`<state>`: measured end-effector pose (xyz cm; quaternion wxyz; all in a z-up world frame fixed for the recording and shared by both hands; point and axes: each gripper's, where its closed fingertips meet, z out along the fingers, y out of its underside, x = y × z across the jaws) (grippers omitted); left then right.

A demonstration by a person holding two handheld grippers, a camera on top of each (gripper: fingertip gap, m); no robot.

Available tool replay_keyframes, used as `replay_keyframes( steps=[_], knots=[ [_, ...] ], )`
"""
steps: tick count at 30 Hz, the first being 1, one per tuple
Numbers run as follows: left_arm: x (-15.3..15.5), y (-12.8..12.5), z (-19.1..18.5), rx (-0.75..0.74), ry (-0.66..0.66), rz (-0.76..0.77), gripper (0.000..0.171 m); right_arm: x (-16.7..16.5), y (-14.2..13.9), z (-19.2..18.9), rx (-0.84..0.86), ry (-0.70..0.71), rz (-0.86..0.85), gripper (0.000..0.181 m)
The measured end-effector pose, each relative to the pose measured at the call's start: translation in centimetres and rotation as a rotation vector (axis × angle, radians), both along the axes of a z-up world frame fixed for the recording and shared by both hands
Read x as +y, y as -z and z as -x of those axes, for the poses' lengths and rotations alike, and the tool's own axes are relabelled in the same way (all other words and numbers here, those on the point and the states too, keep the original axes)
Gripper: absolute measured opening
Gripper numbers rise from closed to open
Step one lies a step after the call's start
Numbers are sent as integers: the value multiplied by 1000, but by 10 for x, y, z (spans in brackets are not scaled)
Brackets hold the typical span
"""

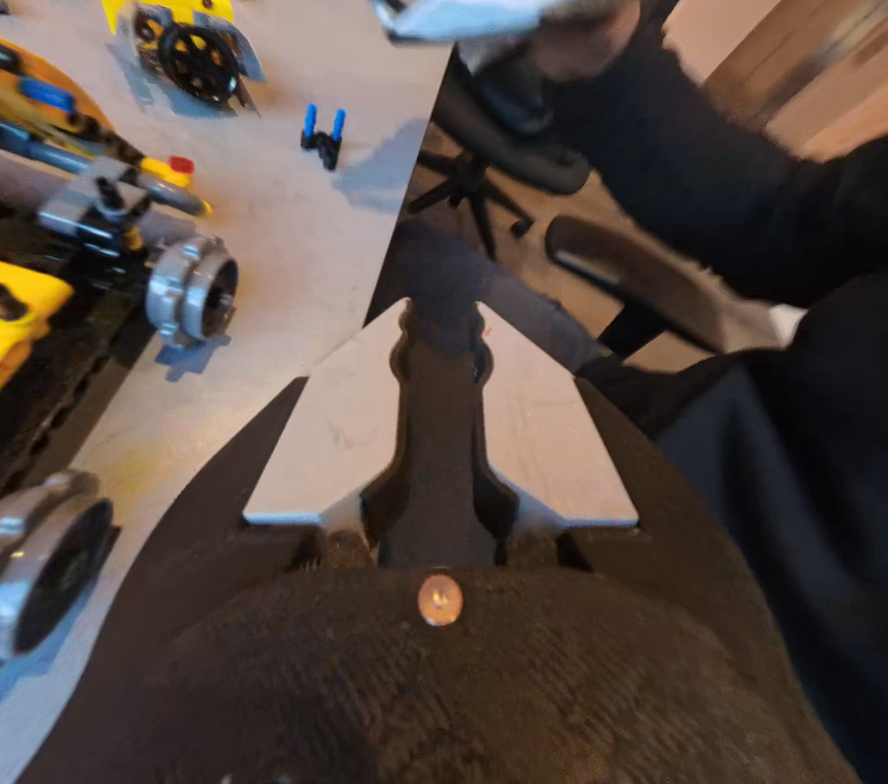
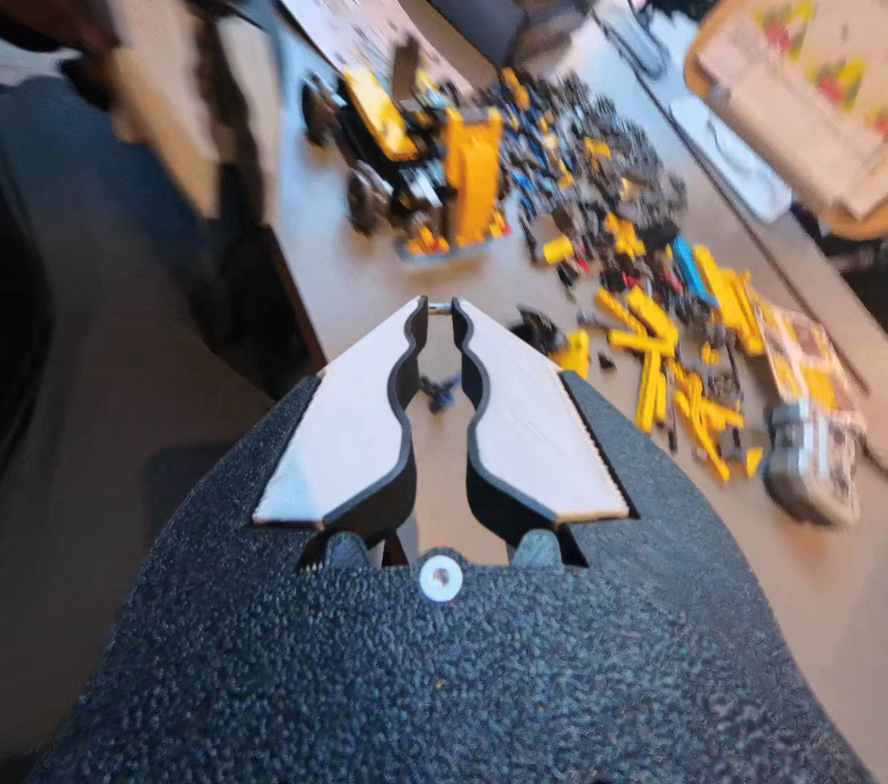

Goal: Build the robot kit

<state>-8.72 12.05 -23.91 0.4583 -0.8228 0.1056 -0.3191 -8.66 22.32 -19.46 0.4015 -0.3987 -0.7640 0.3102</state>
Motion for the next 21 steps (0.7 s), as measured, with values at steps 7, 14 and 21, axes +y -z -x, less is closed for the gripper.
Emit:
replay_keyframes(
  steps=[7, 14, 21],
  knots=[
    [0, -63, 6, -449, 81, 29, 24, -88, -41, -5, 164, -211, -125, 9],
    [-8, -92, -15, -753, 189, 73, 24, -110, -46, -4, 214, -235, -201, 10],
    [-4, -91, -21, -728, 165, 79, 22, -114, -46, -10, 244, -217, -185, 9]
  ],
)
